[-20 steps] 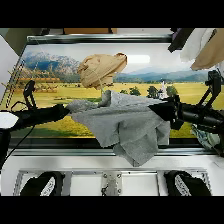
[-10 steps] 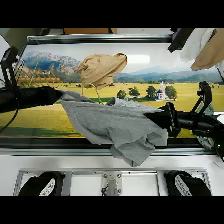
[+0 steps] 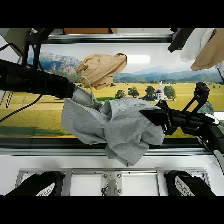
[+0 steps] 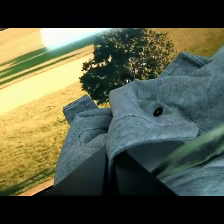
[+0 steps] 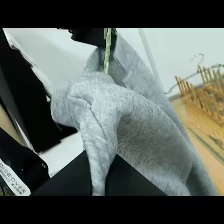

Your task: Fold the clothes and pants, and hang the long-sleeved shirts on hangers.

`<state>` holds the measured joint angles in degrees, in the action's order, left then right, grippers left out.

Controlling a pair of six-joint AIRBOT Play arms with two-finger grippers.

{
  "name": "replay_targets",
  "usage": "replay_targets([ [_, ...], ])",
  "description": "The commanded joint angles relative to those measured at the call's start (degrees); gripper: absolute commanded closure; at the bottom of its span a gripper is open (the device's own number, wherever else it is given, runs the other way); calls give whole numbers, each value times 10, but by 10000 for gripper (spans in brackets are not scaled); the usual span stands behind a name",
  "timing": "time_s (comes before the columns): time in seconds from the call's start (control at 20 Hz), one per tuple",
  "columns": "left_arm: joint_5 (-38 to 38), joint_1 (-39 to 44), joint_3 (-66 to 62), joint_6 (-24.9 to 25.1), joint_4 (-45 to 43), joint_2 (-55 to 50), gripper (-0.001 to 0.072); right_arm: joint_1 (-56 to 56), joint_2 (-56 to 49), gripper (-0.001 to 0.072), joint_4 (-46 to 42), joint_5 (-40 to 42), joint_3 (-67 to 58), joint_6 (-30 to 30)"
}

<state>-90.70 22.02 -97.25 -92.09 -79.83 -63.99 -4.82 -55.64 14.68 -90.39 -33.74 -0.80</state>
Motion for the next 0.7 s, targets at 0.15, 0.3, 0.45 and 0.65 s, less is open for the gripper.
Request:
replay_targets([
  [0.15, -68, -6, -46, -16, -15, -29, 692, 34, -20, 699, 57, 25, 1, -23],
  [0.3, -65, -6, -46, -13, -14, -29, 685, 34, -20, 699, 57, 26, 1, -10],
  [0.45, -63, -6, -46, -13, -12, -27, 189, 34, -20, 699, 55, 28, 1, -2],
  [0.65, -41, -6, -46, -13, -12, -1, 189, 34, -20, 699, 55, 31, 1, 4],
])
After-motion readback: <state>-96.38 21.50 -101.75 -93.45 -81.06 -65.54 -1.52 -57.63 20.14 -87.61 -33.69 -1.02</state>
